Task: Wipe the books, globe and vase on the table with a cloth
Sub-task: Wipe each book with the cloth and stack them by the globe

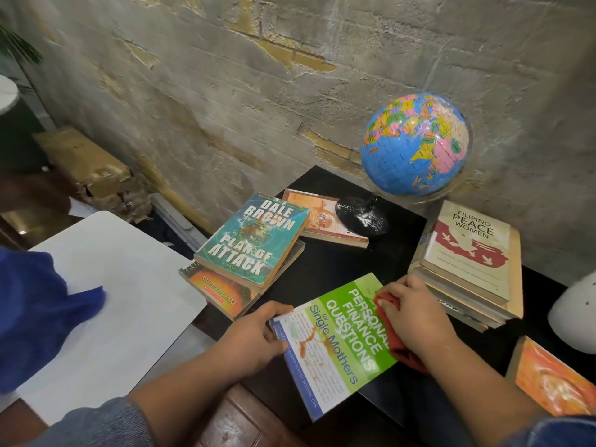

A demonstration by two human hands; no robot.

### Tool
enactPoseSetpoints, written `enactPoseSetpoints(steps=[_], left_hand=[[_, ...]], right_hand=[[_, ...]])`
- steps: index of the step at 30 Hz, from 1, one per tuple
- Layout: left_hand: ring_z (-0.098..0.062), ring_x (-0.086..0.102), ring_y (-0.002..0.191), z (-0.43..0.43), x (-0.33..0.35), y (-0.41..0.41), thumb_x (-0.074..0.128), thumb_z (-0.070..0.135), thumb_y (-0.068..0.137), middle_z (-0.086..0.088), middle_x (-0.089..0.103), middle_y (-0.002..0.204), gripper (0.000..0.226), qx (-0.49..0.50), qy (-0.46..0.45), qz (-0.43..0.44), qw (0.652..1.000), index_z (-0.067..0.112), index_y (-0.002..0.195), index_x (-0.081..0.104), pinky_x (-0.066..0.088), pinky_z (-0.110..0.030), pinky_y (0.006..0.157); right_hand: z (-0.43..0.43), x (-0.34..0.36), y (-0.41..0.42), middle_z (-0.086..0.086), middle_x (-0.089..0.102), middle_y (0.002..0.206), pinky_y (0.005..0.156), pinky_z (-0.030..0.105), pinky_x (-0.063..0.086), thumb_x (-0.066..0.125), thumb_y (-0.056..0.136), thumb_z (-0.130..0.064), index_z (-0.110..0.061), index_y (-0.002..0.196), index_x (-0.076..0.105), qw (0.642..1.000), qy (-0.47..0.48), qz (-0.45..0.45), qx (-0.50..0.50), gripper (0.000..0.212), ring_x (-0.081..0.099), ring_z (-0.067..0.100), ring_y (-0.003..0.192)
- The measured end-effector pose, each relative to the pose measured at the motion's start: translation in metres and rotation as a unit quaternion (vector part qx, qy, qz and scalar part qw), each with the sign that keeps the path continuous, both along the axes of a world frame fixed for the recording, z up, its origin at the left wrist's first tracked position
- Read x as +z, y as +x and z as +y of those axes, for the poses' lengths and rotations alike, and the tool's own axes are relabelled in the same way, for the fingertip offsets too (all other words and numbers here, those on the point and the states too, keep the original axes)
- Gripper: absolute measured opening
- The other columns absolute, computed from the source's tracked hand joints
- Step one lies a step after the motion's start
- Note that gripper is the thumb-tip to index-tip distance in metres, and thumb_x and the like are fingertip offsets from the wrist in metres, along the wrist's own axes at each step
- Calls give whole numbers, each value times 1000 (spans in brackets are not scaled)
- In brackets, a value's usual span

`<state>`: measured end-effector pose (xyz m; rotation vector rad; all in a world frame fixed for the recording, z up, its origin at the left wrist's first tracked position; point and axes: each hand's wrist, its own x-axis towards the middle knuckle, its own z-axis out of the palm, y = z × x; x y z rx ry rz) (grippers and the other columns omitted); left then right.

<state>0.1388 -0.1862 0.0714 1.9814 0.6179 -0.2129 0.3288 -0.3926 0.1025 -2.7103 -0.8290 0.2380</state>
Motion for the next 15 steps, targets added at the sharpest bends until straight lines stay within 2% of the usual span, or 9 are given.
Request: enactPoseSetpoints(steps=[4, 6, 8, 10, 13, 15], left_hand=[[-11, 65, 94, 0, 0, -1, 65, 19, 87, 6, 68, 103, 50, -3, -1, 1, 1000, 46, 123, 43, 57, -31, 79], [-11, 65, 92, 1, -1, 0, 66, 19, 87, 5, 67, 102, 50, -3, 1, 4, 1000, 47, 122, 43, 58, -31, 77], [-11, 65, 90, 1, -1, 0, 66, 19, 86, 5, 67, 102, 51, -5, 3, 5, 1000, 47, 122, 43, 58, -30, 75], [-14, 66, 89, 0, -1, 0, 65, 19, 87, 2, 68, 101, 51, -6, 3, 4, 1000, 47, 122, 43, 58, -31, 72], [-18, 66, 89, 1, -1, -1, 65, 20, 86, -4, 68, 102, 50, -4, 2, 3, 1000, 50, 120, 43, 59, -37, 71], [-18, 66, 90, 1, -1, 0, 65, 19, 86, -4, 68, 102, 50, -5, 2, 4, 1000, 51, 119, 43, 59, -38, 72]], right_hand=[[0, -1, -3, -17, 38, 112, 88, 20, 42, 58, 92, -37, -34, 112, 64, 995, 2, 49, 88, 21, 51, 5, 100], [2, 1, 4, -15, 40, 111, 88, 22, 41, 58, 92, -34, -33, 111, 65, 997, 1, 47, 64, 20, 52, 8, 103], [9, 1, 5, -12, 39, 114, 85, 23, 42, 55, 94, -34, -30, 115, 63, 1000, -7, 10, 12, 22, 52, 11, 102], [14, -2, 2, -12, 36, 116, 83, 24, 43, 55, 94, -37, -30, 116, 61, 999, -13, 6, 42, 24, 53, 11, 98], [12, 2, 5, -16, 36, 116, 89, 23, 42, 60, 91, -33, -33, 116, 62, 991, -15, 69, 118, 26, 52, 9, 103], [11, 4, 9, -15, 37, 116, 90, 22, 40, 60, 91, -29, -32, 115, 64, 994, -7, 59, 94, 24, 51, 10, 106]])
